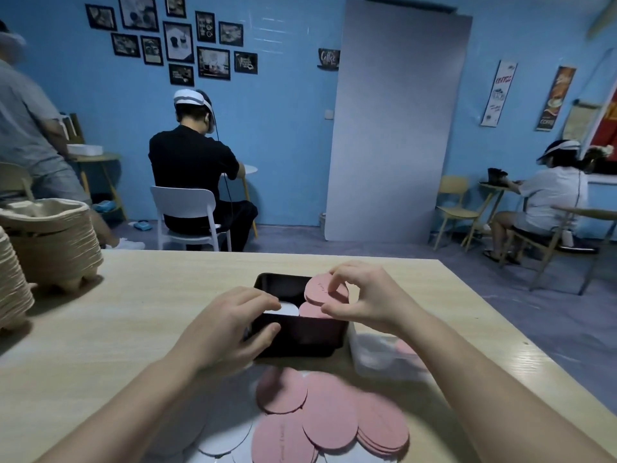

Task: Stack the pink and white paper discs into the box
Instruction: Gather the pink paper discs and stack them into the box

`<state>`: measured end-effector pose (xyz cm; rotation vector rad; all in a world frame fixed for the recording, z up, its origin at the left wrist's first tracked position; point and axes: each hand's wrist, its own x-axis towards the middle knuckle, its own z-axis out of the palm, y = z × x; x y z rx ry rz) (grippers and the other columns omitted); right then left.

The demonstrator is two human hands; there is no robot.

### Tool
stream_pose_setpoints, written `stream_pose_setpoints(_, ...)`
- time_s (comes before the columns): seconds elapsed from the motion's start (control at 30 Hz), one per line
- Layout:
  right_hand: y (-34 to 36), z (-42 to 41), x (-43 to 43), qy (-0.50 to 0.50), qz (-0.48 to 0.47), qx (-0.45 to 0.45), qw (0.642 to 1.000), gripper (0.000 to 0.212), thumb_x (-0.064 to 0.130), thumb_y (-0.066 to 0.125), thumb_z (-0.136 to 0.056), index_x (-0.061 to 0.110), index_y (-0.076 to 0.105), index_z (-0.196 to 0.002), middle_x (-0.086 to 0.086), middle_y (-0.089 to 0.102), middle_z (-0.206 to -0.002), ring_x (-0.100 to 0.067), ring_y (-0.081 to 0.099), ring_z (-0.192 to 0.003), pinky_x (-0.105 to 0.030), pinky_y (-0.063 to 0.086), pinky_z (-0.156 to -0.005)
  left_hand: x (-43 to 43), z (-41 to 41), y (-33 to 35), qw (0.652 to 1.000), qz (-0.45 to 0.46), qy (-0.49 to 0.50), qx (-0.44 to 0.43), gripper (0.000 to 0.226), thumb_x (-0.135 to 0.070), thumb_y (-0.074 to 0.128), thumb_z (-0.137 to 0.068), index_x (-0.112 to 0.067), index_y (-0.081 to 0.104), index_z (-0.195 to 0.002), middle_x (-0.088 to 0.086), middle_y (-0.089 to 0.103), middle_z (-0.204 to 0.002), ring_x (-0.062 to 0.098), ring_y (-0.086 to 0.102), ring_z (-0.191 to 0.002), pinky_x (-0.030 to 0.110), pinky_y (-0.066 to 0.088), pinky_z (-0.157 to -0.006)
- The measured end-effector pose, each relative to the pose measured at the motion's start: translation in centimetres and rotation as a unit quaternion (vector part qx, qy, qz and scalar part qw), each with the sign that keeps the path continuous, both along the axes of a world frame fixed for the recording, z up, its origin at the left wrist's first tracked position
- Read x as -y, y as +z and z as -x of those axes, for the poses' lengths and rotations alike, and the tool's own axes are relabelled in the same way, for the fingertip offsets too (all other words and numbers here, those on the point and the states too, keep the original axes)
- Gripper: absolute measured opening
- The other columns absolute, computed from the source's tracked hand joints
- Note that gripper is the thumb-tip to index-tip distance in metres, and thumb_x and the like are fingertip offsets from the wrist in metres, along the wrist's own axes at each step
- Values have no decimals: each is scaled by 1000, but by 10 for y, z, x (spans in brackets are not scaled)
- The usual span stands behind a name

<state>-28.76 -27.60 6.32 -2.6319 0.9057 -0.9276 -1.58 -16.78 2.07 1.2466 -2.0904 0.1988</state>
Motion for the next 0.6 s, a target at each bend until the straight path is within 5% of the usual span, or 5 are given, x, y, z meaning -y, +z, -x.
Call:
stream_pose_setpoints(0.33,-9,-10,19,-51,-28,-42,997,40,65,80,-66,30,62,-73,8,69,-82,-14,61,-84,-42,54,-78,-3,-4,-13,1000,-18,16,-5,35,-43,59,-94,-22,71,-119,-12,70,-117,13,64,-111,32,48,-94)
stream_pose_setpoints(0.6,-6,-14,19,-63,8,-114,991,43,66,80,-67,27,65,-78,11,61,-79,-10,50,-81,-28,41,-67,-6,-3,-10,999,-20,29,8,36,-44,58,-94,-23,71,-119,-9,70,-113,17,65,-109,35,48,-92)
